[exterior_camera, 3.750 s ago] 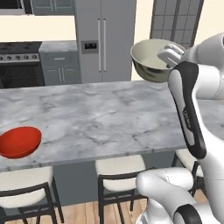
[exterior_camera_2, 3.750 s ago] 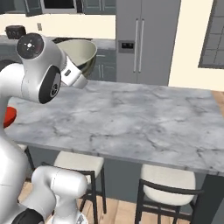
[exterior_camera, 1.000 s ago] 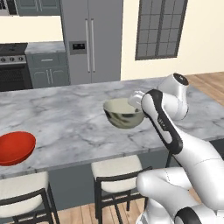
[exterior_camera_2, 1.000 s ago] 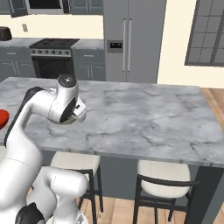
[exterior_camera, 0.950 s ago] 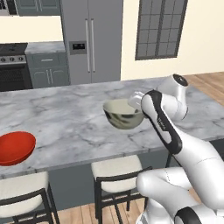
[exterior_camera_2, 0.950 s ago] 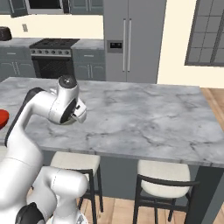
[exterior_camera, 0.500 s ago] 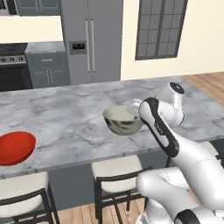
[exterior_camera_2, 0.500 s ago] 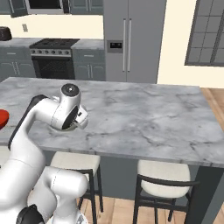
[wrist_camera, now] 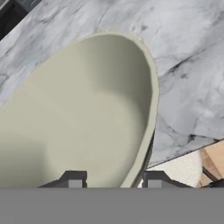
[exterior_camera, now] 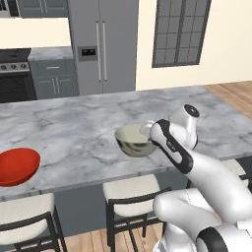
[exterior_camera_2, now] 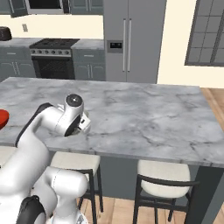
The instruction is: Pick up the bowls from the cabinet and place each bowl in front of a stool on the dining counter.
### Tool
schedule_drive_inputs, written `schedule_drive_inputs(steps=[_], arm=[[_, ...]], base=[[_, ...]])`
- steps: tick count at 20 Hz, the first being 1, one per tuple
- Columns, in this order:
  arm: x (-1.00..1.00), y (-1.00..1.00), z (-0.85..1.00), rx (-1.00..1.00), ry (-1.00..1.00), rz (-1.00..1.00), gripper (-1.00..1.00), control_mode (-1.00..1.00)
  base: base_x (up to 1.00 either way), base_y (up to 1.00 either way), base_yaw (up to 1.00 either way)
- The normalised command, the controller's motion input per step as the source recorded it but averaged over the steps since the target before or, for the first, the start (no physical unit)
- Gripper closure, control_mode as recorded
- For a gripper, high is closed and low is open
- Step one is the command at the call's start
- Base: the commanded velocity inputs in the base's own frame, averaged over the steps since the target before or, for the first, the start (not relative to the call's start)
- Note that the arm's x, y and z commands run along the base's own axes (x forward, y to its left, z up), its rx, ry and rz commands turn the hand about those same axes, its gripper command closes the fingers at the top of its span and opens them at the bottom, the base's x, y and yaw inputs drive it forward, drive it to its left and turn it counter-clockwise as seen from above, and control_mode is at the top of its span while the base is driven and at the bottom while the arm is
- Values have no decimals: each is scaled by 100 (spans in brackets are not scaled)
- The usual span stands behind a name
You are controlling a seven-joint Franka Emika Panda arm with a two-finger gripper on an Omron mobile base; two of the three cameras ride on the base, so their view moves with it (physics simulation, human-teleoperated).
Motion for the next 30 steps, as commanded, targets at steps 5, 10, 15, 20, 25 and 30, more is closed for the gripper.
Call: schedule_drive_inputs(steps=[5, 10, 15, 20, 25, 30], arm=[[36, 0, -36, 0, 0, 0, 100, -100], [36, 0, -30, 0, 0, 0, 100, -100], [35, 0, -24, 0, 0, 0, 100, -100], [30, 0, -20, 0, 0, 0, 100, -100], [28, 0, -21, 0, 0, 0, 100, -100], [15, 0, -25, 0, 0, 0, 100, -100]], base=[[0, 0, 0], [0, 0, 0], [0, 0, 0], [0, 0, 0], [0, 0, 0], [0, 0, 0]])
